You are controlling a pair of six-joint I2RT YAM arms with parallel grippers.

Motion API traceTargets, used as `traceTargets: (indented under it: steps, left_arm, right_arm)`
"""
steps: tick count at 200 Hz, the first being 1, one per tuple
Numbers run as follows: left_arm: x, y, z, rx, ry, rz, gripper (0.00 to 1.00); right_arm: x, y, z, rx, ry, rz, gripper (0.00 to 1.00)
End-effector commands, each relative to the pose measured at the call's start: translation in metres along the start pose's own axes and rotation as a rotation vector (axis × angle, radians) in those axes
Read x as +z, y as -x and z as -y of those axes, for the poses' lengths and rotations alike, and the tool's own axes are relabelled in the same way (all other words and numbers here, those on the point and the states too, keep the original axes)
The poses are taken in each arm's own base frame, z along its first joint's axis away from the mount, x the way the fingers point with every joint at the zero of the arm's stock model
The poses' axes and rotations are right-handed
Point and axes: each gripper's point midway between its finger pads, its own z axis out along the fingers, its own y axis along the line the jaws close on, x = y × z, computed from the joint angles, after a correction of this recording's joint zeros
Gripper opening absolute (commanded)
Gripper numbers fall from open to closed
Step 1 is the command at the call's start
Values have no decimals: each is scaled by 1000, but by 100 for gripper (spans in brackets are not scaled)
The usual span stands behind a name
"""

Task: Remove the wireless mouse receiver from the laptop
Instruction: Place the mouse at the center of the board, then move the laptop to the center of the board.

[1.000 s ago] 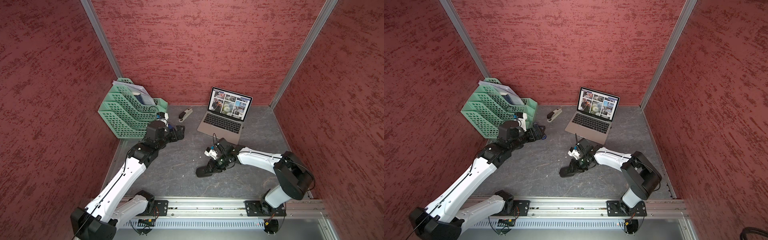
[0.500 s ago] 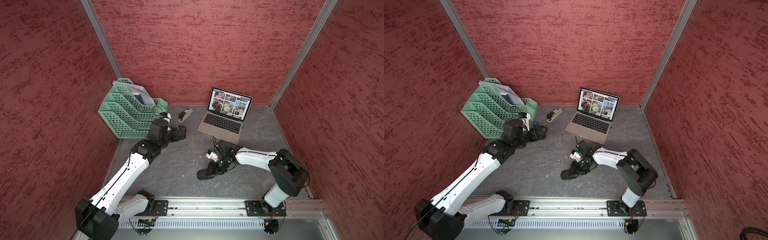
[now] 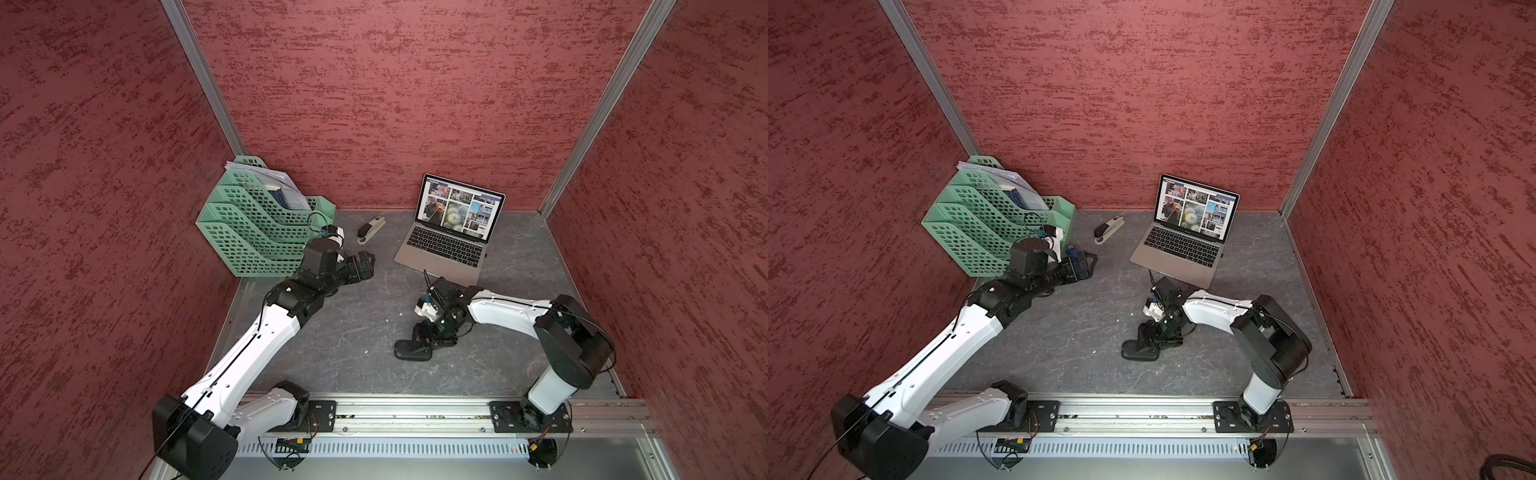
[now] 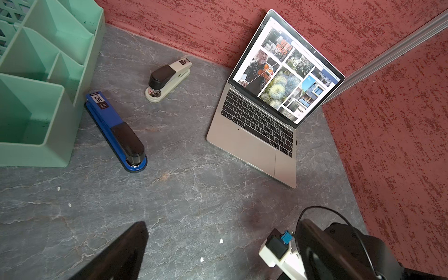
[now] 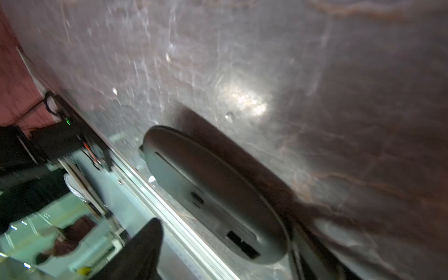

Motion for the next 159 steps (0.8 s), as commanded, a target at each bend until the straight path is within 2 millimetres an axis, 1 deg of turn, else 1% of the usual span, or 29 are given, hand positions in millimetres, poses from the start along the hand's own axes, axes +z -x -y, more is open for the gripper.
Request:
traceTargets:
  steps: [1, 17, 23, 31, 44, 45, 57, 63, 70, 73, 81, 83, 90, 92, 97, 99, 100, 103, 106, 113, 114, 123, 130, 137, 144, 146, 147, 152, 159]
  left_arm:
    - [-1, 7, 9, 9, -28, 27, 100]
    - [2, 13, 12, -18, -53, 47, 100]
    - [6, 14, 13, -48, -74, 45, 100]
    - [11, 18, 8, -113, -89, 39, 100]
    - [24, 22, 7, -204, -160, -14, 100]
    - [25, 25, 4, -210, -153, -7, 100]
    - [36, 28, 17, -191, -281, -64, 100]
    - [42, 32, 19, -186, -287, -83, 100]
    - [50, 37, 21, -179, -260, -102, 100]
    - [58, 34, 20, -176, -247, -126, 100]
    - [65, 40, 29, -140, -243, -152, 100]
    - [71, 40, 29, -139, -234, -167, 100]
    - [78, 45, 35, -104, -216, -190, 100]
    - [83, 42, 35, -100, -205, -212, 100]
    - [87, 46, 40, -82, -192, -223, 100]
    - [91, 45, 41, -72, -189, -237, 100]
    - [89, 48, 44, -66, -193, -232, 100]
    - [95, 49, 46, -53, -188, -239, 100]
    - [100, 46, 48, -42, -183, -256, 100]
    - [107, 52, 54, -20, -172, -257, 100]
    - [110, 50, 53, -20, -166, -265, 100]
    - [123, 53, 55, 0, -136, -271, 100]
    - [132, 55, 58, 7, -126, -279, 94]
    - [142, 56, 57, 5, -117, -292, 87]
    - [153, 57, 55, -3, -103, -307, 78]
    - [156, 57, 55, -4, -104, -311, 75]
    - [157, 57, 55, -5, -104, -314, 73]
    - [164, 58, 55, -9, -102, -323, 61]
    - [175, 56, 53, -22, -93, -351, 35]
  right_arm:
    - [-21, 5, 27, 5, -154, 37, 98]
    - [-52, 16, 32, -10, -217, 99, 98]
    - [-68, 21, 33, -12, -238, 140, 99]
    - [-92, 29, 38, 4, -264, 205, 98]
    - [-133, 42, 47, 70, -271, 341, 98]
    - [-136, 43, 48, 78, -269, 354, 98]
    - [-170, 53, 58, 168, -217, 486, 98]
    - [-184, 57, 62, 204, -186, 544, 98]
    - [-198, 61, 68, 238, -171, 596, 98]
    - [-203, 64, 71, 248, -173, 618, 98]
    - [-215, 68, 77, 266, -215, 661, 98]
    - [-218, 69, 78, 267, -227, 668, 98]
    - [-225, 74, 82, 271, -262, 688, 95]
    - [-227, 75, 83, 273, -272, 693, 94]
    - [-232, 78, 86, 281, -298, 705, 92]
    - [-234, 80, 87, 284, -306, 711, 90]
    - [-234, 80, 88, 288, -313, 712, 90]
    - [-237, 82, 89, 292, -324, 718, 87]
    - [-239, 84, 91, 298, -339, 726, 85]
    - [-245, 89, 96, 311, -370, 742, 80]
    - [-245, 90, 97, 313, -375, 745, 79]
    - [-252, 95, 103, 337, -412, 769, 70]
    - [-257, 101, 107, 348, -432, 788, 55]
    - [-262, 106, 110, 359, -447, 803, 32]
    - [-268, 111, 113, 368, -457, 814, 8]
    - [-271, 112, 113, 369, -459, 824, 3]
    - [-269, 114, 116, 375, -464, 813, 1]
    - [-269, 118, 122, 388, -475, 809, 0]
    - [-274, 124, 129, 400, -486, 816, 0]
